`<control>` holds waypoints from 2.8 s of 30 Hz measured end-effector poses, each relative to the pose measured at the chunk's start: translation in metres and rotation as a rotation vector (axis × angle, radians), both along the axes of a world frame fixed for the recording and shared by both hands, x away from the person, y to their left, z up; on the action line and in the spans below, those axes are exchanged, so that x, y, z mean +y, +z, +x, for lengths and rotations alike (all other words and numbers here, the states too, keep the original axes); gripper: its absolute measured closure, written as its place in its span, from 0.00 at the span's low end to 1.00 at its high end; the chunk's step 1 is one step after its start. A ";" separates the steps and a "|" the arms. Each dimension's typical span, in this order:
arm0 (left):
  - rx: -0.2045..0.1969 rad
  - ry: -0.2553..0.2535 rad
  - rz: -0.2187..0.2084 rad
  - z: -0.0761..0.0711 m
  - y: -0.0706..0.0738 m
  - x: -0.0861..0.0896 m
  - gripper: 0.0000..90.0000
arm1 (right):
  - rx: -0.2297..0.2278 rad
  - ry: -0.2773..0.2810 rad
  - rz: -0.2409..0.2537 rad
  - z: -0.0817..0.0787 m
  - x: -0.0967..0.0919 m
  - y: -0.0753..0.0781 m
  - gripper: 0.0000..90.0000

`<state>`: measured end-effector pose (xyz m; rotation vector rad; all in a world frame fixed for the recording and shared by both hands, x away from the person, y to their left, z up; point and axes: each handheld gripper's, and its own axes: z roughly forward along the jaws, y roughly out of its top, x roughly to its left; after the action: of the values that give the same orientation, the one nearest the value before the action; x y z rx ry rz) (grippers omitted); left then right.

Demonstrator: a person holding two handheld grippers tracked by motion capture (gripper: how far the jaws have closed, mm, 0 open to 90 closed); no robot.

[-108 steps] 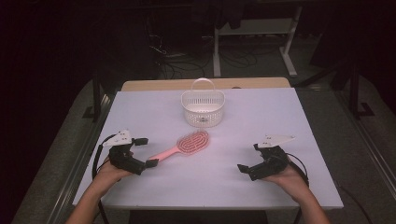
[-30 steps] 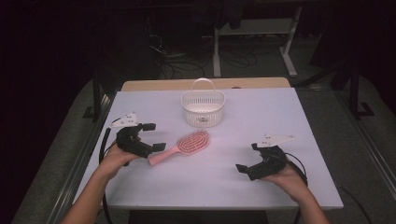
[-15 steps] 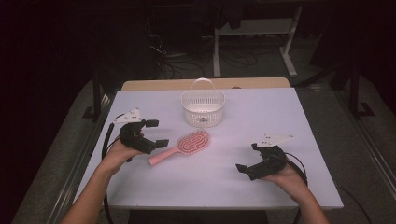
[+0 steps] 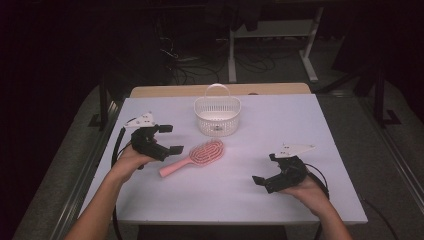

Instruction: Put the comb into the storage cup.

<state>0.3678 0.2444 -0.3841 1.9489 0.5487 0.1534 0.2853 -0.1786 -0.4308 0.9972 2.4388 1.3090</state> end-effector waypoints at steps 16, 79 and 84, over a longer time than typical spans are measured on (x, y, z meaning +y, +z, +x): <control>-0.004 -0.017 0.003 0.009 0.005 -0.009 0.00 | 0.002 0.004 -0.003 0.000 0.001 0.000 0.00; -0.018 -0.035 0.046 0.034 0.010 -0.033 0.00 | 0.008 0.013 -0.012 0.000 0.003 -0.002 0.00; -0.008 -0.039 0.074 0.034 0.010 -0.035 0.00 | 0.009 0.014 -0.012 0.000 0.003 -0.003 0.00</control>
<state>0.4018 0.2097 -0.3745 2.0287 0.5050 0.1587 0.2854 -0.1753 -0.4335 0.9865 2.4617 1.2954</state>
